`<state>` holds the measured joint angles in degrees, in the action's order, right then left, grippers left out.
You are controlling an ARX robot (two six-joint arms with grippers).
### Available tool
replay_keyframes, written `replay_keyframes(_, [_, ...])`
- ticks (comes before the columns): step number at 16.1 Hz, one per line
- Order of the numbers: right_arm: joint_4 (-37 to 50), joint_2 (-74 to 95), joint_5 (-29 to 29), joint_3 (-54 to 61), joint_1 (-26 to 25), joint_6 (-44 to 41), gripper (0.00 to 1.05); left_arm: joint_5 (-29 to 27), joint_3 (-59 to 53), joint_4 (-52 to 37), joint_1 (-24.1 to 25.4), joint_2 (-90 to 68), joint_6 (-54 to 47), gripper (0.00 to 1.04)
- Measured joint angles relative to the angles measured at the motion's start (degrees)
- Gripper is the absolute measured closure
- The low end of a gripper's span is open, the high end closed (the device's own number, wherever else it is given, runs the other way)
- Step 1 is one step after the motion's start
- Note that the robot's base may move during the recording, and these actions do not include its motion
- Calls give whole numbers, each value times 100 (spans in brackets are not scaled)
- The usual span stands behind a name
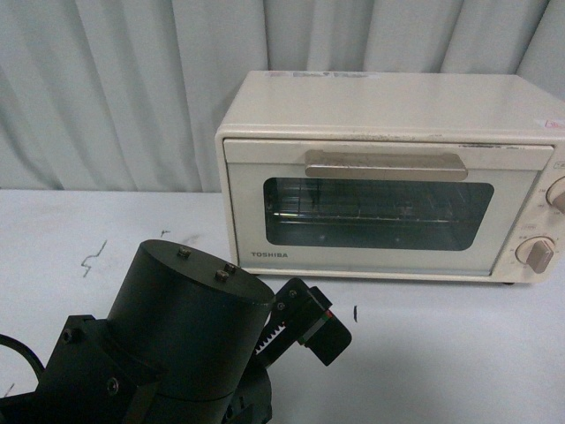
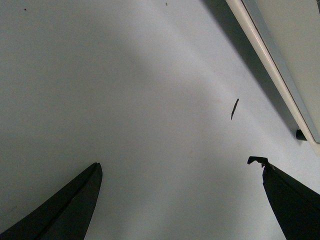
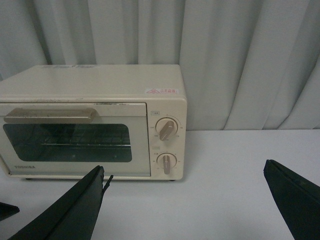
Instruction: Open oven
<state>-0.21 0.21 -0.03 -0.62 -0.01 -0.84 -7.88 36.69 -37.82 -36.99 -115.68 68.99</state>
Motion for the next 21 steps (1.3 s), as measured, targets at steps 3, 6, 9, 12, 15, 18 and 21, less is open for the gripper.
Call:
replay_keyframes(3, [0, 0, 0, 0, 0, 0, 6, 0, 0, 2, 0, 0, 0, 7])
replay_keyframes(6, [0, 0, 0, 0, 0, 0, 6, -2, 0, 4, 0, 0, 0, 7])
replay_keyframes(9, [0, 0, 0, 0, 0, 0, 6, -2, 0, 2, 0, 0, 0, 7])
replay_keyframes(12, [1486, 920, 1611, -85, 595, -404, 6, 0, 2, 4, 0, 0, 0, 7])
replay_keyframes(15, [4511, 4459, 1700, -1143, 656, -1464, 6, 11, 4, 7, 0, 0, 0, 7])
replay_keyframes(18, [4710, 7160, 1045, -2872, 881, -2796, 6, 15, 4, 7, 0, 2, 0, 7])
replay_keyframes(21, [4164, 8354, 684, -4181, 1272, -4315, 19, 20, 4, 2, 0, 2, 0, 7])
